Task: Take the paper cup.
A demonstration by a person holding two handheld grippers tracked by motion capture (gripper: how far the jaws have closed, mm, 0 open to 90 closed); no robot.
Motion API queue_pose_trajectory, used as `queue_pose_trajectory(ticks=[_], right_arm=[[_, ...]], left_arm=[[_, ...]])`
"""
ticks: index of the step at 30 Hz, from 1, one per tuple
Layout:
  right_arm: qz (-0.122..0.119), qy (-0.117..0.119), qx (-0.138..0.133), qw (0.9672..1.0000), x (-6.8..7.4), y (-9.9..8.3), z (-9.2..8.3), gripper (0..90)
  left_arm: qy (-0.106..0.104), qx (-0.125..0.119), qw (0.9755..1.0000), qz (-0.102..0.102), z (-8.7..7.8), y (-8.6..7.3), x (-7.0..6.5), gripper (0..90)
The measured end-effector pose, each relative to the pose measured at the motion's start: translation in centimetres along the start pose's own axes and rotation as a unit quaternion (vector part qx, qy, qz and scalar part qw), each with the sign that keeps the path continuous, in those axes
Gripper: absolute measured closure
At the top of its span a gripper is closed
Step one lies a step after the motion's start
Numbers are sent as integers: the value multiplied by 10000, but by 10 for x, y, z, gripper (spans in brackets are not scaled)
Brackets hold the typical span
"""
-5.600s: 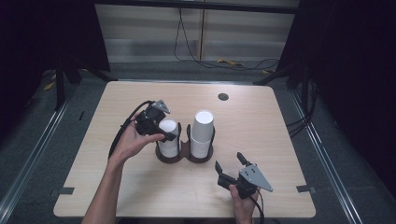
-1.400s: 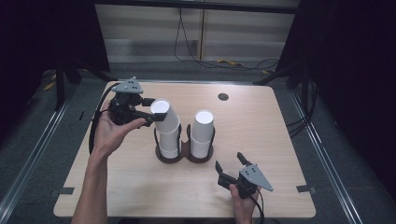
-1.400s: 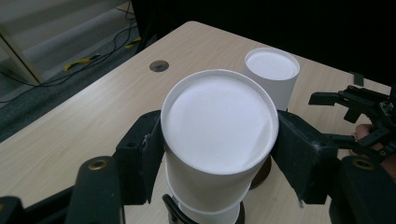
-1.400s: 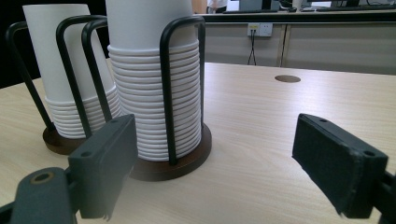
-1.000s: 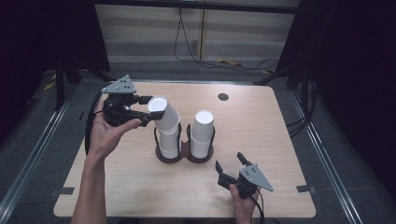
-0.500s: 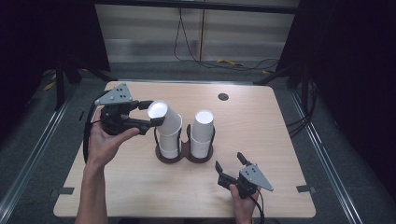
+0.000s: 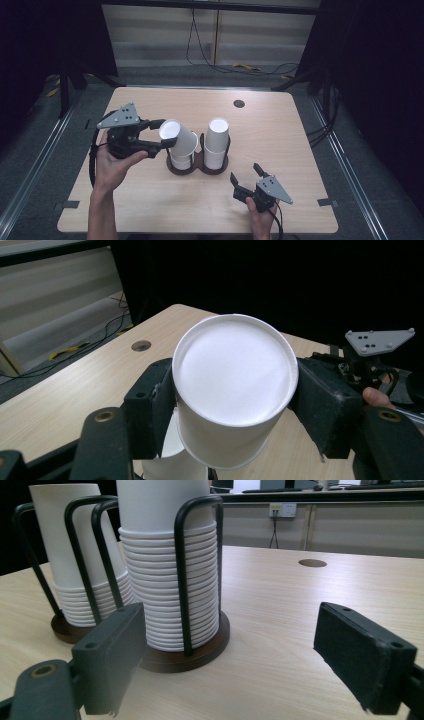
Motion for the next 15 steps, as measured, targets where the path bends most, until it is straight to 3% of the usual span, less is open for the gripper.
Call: queue_pose_trajectory(ticks=[6, 9, 11, 15], right_arm=[[13, 300, 30, 9995, 5, 0, 0, 130], [-17, 452, 109, 9989, 8, -1, 0, 129], [-31, 562, 167, 9983, 12, -1, 0, 129], [-20, 1000, 147, 9949, 25, 5, -4, 129]], left_arm=[[-87, 14, 10000, -12, 6, -11, -5, 361], [-35, 8, 10000, -10, 7, -13, -6, 361], [-132, -24, 9999, -15, 10, -17, -12, 361], [-217, 19, 9998, 38, 16, -25, -21, 361]])
Point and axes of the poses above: each handheld gripper's, and its own axes: z roughly forward along the jaws, y roughly out of its top, x roughly to its left, the point moved 8 cm from there along z, roughly forward along the jaws, and after that the axes turned 1 degree about x, right-handed, at the moved point
